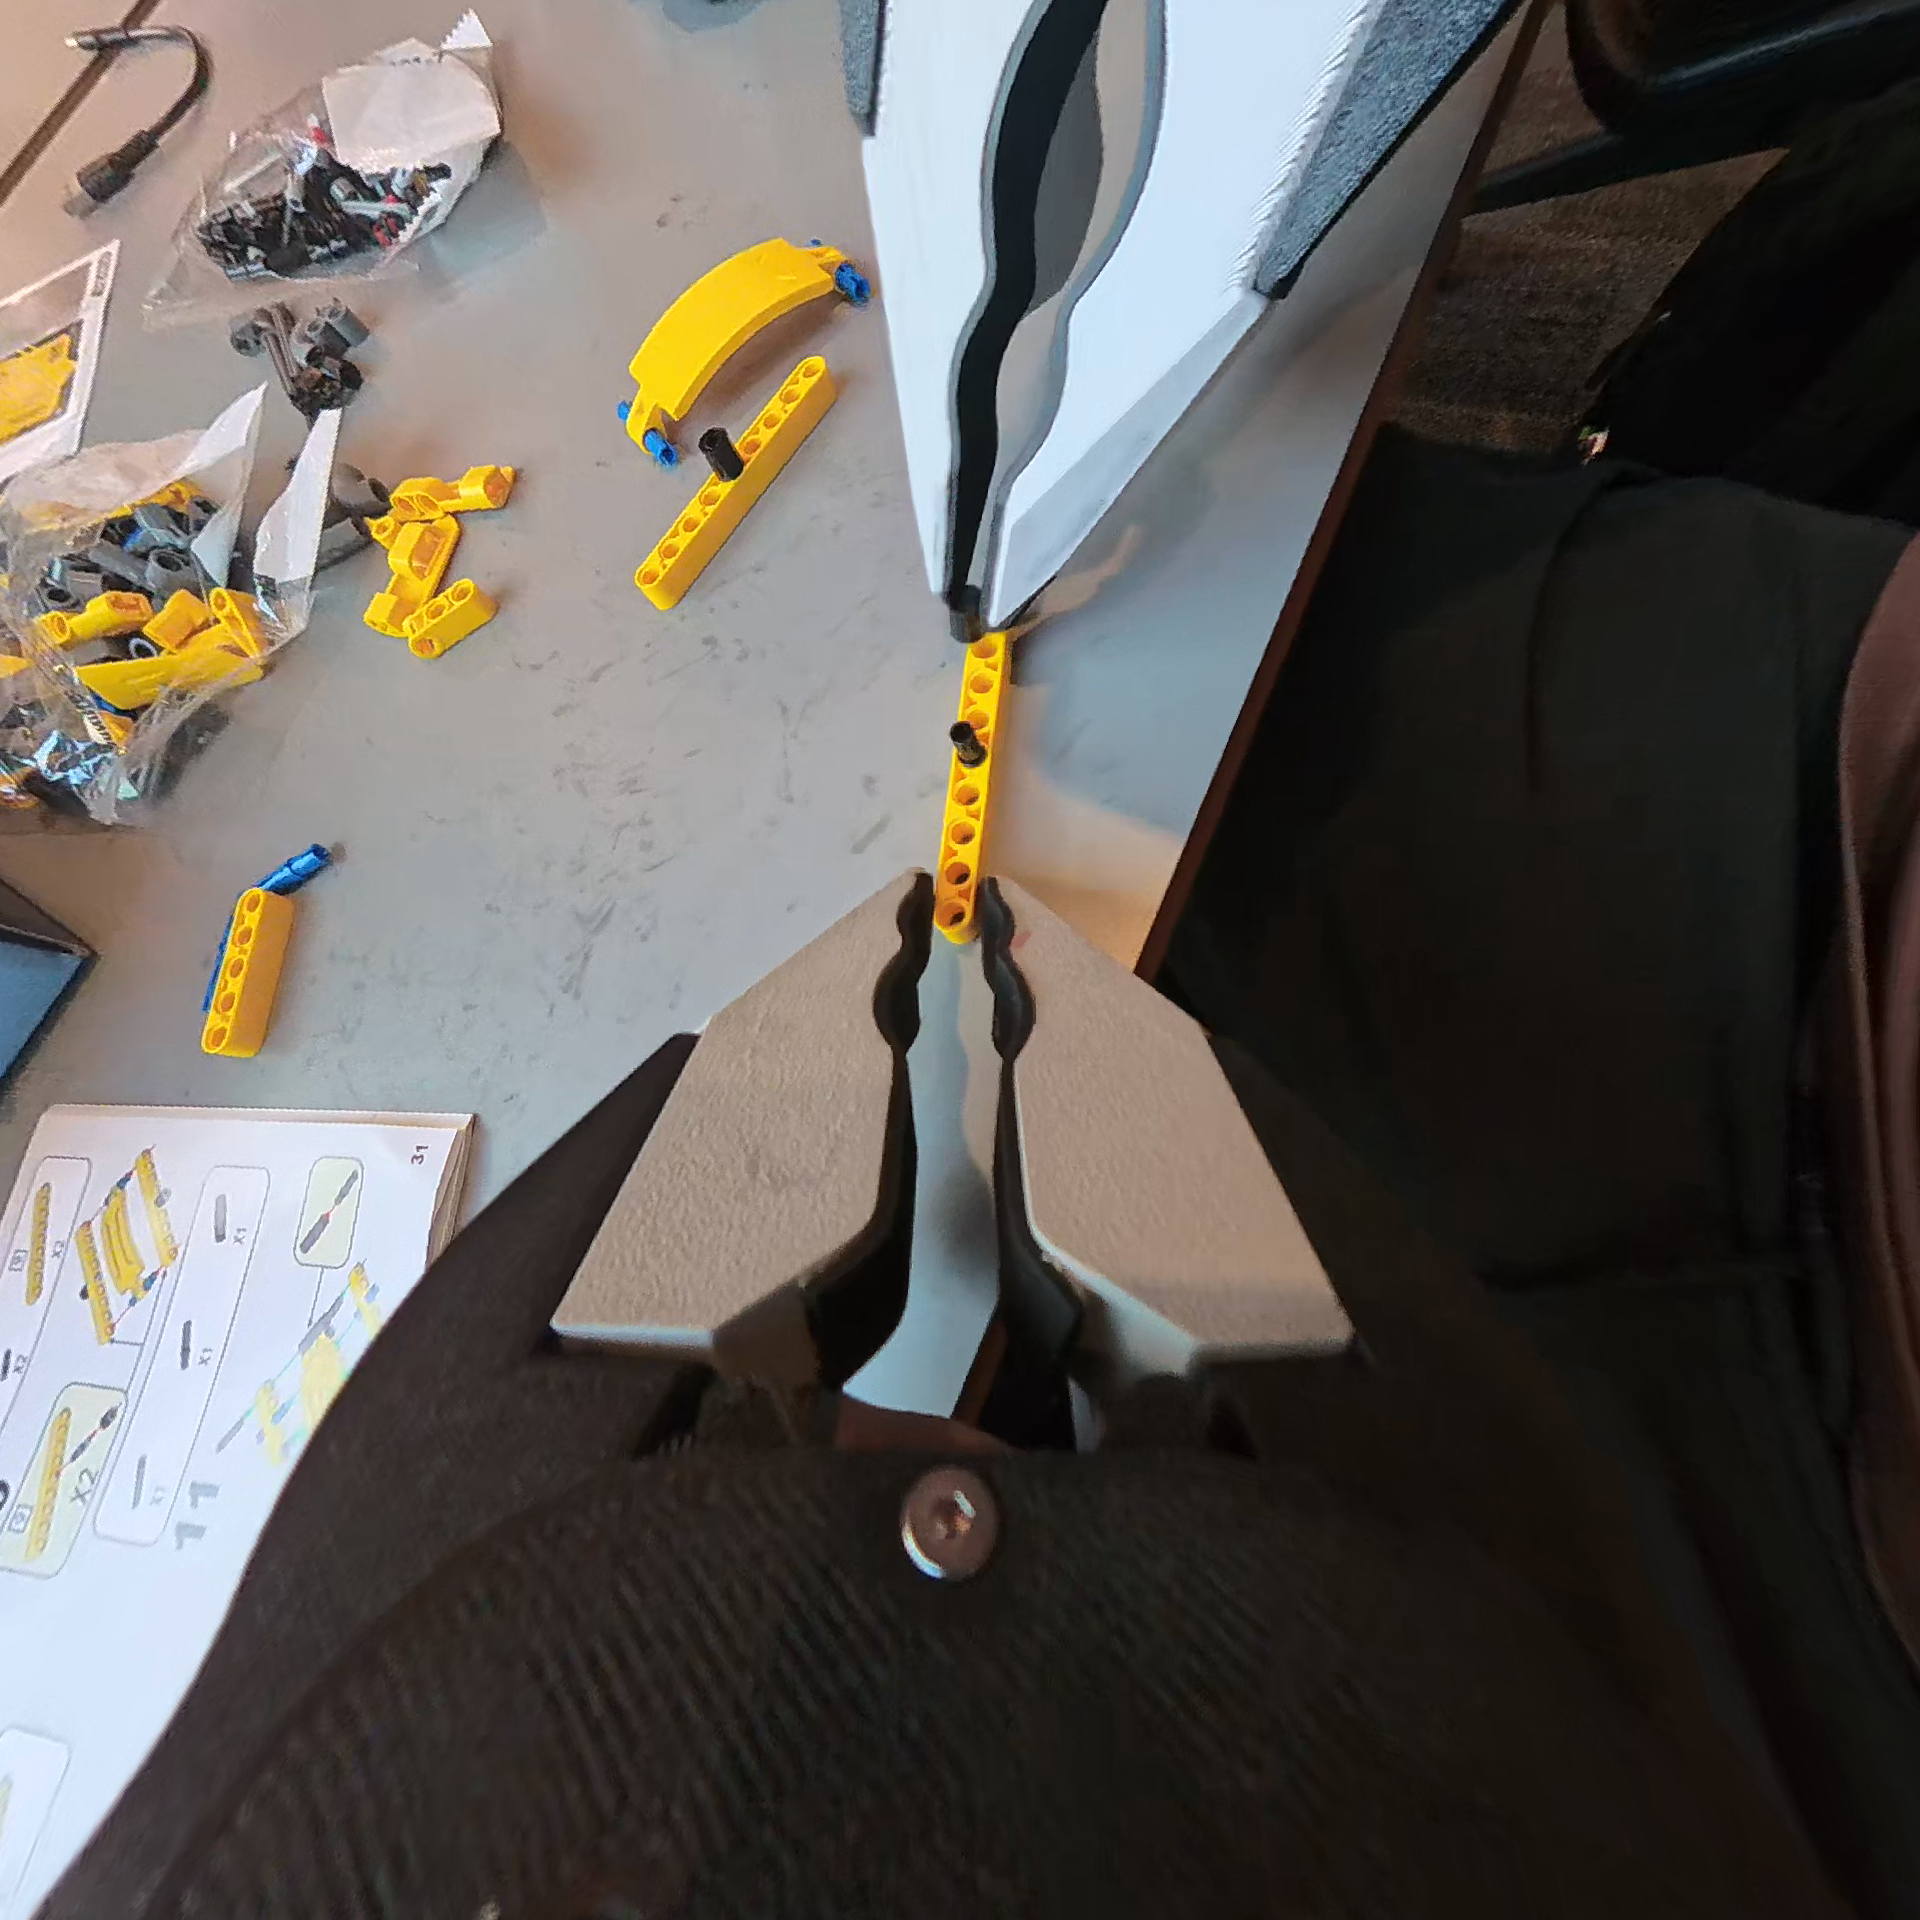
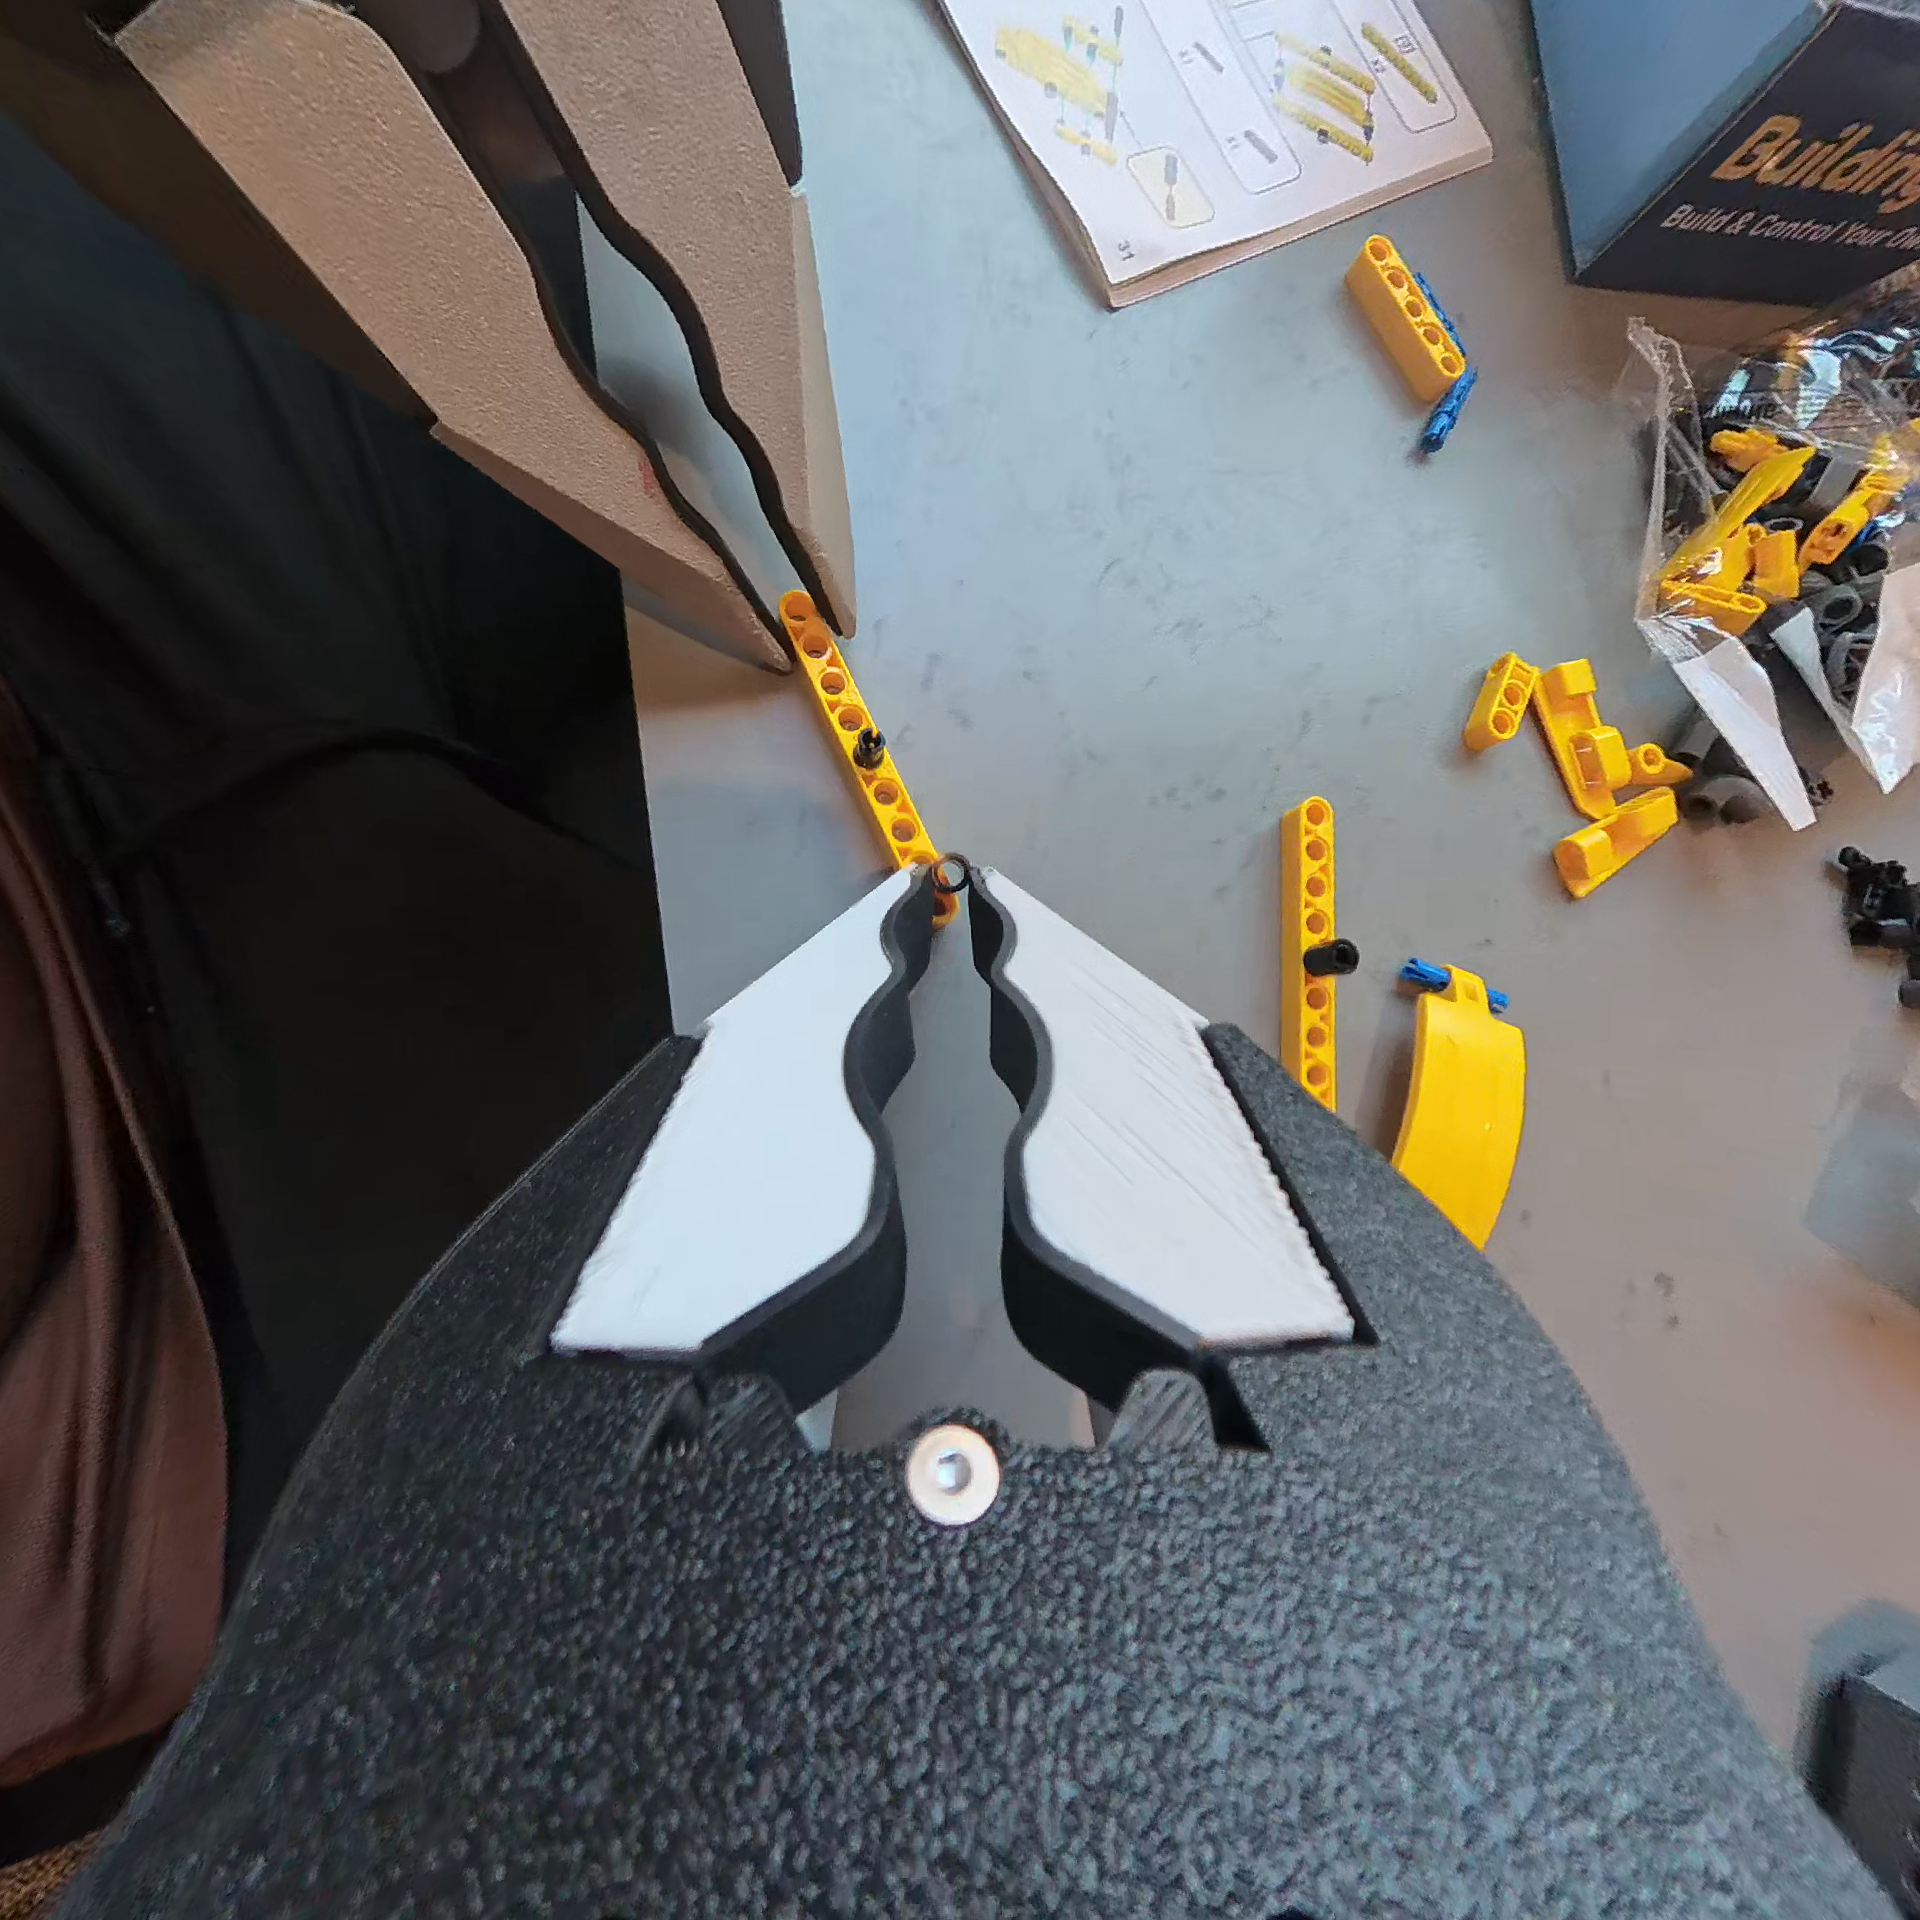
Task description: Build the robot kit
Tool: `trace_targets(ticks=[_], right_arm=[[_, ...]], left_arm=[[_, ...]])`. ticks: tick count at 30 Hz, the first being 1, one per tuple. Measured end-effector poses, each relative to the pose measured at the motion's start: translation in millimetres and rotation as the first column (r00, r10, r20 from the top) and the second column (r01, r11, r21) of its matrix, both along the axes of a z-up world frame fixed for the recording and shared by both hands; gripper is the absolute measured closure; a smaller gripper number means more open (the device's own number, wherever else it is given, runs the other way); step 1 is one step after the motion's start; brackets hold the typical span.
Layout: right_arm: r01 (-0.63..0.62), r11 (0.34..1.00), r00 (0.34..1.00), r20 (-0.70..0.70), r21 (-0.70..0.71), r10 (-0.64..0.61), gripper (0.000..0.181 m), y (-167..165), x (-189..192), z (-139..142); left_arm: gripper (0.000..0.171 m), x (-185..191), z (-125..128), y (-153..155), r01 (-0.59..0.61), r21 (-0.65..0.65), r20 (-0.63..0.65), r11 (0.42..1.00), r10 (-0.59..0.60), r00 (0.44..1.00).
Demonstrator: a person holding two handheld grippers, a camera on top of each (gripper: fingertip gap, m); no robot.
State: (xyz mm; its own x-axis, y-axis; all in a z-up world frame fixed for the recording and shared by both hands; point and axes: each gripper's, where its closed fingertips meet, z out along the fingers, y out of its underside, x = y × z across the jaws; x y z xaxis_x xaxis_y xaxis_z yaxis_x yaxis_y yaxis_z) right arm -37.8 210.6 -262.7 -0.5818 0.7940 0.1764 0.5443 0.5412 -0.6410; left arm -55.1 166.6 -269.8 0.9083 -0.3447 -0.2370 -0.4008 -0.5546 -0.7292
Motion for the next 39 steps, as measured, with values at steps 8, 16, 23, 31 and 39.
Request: trace_targets(ticks=[8, 16, 23, 31, 39], right_arm=[[-0.019, 1.000, 1.000, 0.017, -0.018, 0.019, 0.175, -3, 6, 0], [-0.016, 0.999, 1.000, 0.001, -0.028, 0.016, 0.175, -4, 1, 3], [-0.026, 0.999, 1.000, -0.016, -0.042, 0.025, 0.175, -13, -6, 7], [-0.030, 0.998, 0.999, -0.026, -0.046, 0.029, 0.175, -16, -5, 11], [-0.037, 0.998, 0.999, -0.024, -0.051, 0.036, 0.175, -19, -4, 10]], left_arm=[[0.165, 0, 0, 5, -0.032, 0.019, 0.036, 0.999, 0.032, 0.999], [0.166, 3, 0, 6, -0.012, 0.028, 0.075, 1.000, 0.010, 0.997], [0.167, 5, 0, 6, -0.012, 0.035, 0.109, 0.999, 0.009, 0.994], [0.166, 5, 0, 7, -0.012, 0.036, 0.107, 0.999, 0.008, 0.994], [0.166, 5, 0, 7, -0.012, 0.035, 0.109, 0.999, 0.008, 0.994]])
